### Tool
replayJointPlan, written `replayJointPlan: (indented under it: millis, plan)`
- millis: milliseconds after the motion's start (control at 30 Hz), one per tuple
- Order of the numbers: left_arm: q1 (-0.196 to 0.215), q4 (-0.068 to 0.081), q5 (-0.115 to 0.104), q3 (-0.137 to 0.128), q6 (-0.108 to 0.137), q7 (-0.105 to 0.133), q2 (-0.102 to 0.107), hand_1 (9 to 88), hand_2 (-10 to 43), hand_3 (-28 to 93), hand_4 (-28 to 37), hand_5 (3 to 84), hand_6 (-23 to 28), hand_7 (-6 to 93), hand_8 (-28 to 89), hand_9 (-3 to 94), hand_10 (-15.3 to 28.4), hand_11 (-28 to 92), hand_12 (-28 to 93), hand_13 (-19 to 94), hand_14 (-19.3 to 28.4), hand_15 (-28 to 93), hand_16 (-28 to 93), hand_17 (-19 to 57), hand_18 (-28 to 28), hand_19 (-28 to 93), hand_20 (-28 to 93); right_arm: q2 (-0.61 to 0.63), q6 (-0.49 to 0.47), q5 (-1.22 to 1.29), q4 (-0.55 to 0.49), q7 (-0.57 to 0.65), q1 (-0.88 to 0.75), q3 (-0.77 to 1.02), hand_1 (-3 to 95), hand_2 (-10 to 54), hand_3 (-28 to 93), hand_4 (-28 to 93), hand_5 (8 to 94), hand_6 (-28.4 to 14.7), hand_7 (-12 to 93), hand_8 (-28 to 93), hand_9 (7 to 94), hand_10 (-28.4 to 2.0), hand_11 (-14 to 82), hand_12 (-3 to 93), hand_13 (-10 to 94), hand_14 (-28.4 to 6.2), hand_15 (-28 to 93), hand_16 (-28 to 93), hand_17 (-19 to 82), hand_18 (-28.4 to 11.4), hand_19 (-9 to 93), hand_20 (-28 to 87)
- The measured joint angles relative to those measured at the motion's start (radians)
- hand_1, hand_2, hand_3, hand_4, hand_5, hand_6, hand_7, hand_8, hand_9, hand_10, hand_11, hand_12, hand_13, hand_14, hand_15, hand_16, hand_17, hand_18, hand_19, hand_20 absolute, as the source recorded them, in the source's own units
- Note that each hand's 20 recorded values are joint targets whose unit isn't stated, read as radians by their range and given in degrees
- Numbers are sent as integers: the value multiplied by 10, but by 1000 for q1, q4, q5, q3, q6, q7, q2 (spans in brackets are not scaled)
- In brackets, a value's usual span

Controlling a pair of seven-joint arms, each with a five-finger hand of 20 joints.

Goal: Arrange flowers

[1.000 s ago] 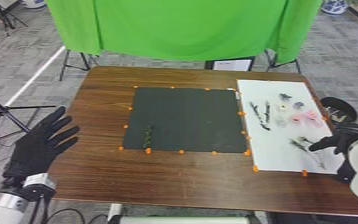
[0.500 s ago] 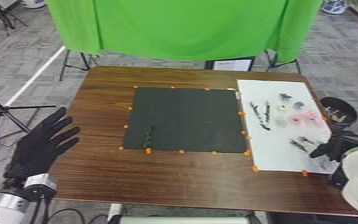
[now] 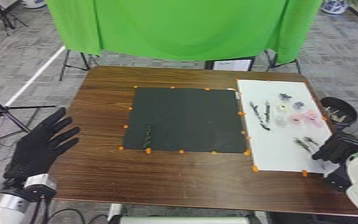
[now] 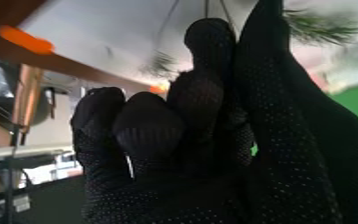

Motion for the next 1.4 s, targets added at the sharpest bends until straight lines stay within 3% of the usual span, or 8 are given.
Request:
replayJointPlan:
  millis: [300, 600, 767, 967, 1167, 1400]
  plan:
    - [1, 0, 0, -1, 0, -1, -1, 227, -44, 698, -283, 242, 34, 160, -100, 206, 105, 132, 180, 160, 153, 267, 10, -108, 188, 323, 92, -3, 69, -47, -75, -24, 37, -27, 369, -95, 880, -126, 763, -2, 529, 227, 825, -96, 680, 490, 780, -94, 873, 361, 372, -220, 928, 439]
    - [0, -1, 0, 2, 0, -4, -1, 226, -44, 700, -283, 242, 34, 162, -101, 206, 106, 135, 180, 159, 153, 267, 10, -108, 188, 323, 92, 6, 154, -135, -118, -25, 356, -342, 345, -95, 899, -96, 762, 6, 548, 260, 843, -88, 694, 498, 805, -89, 888, 358, 403, -218, 932, 457]
    - [0, -1, 0, 5, 0, -5, -2, 225, -45, 701, -283, 242, 34, 162, -101, 206, 106, 135, 180, 159, 154, 267, 10, -108, 188, 323, 92, -55, 121, -130, -102, -43, 563, -529, 336, -95, 906, -83, 773, 9, 545, 268, 852, -87, 692, 499, 816, -87, 889, 358, 415, -222, 932, 466]
    - [-7, 1, 0, 18, 0, -15, -2, 225, -44, 701, -283, 241, 34, 162, -101, 207, 106, 135, 179, 160, 154, 268, 10, -109, 188, 323, 92, -211, 43, -210, -27, -55, 750, -734, 335, -95, 905, -87, 780, 13, 540, 274, 858, -85, 691, 504, 822, -86, 889, 360, 421, -223, 932, 475]
    - [-10, 1, -1, 22, 0, -19, -2, 224, -44, 701, -283, 241, 34, 161, -100, 207, 106, 134, 179, 161, 154, 268, 9, -109, 188, 324, 92, -383, -38, -287, 52, -51, 783, -803, 336, -88, 898, -96, 780, 17, 536, 271, 859, -84, 688, 505, 823, -85, 887, 363, 422, -225, 932, 476]
    - [-21, 7, -1, 34, -1, -24, 1, 226, -43, 700, -283, 241, 33, 163, -101, 207, 105, 136, 179, 161, 154, 268, 9, -109, 188, 324, 92, -508, -68, -450, 159, -27, 767, -915, 333, -86, 895, -94, 787, 21, 532, 264, 865, -81, 684, 501, 830, -83, 885, 361, 429, -227, 932, 482]
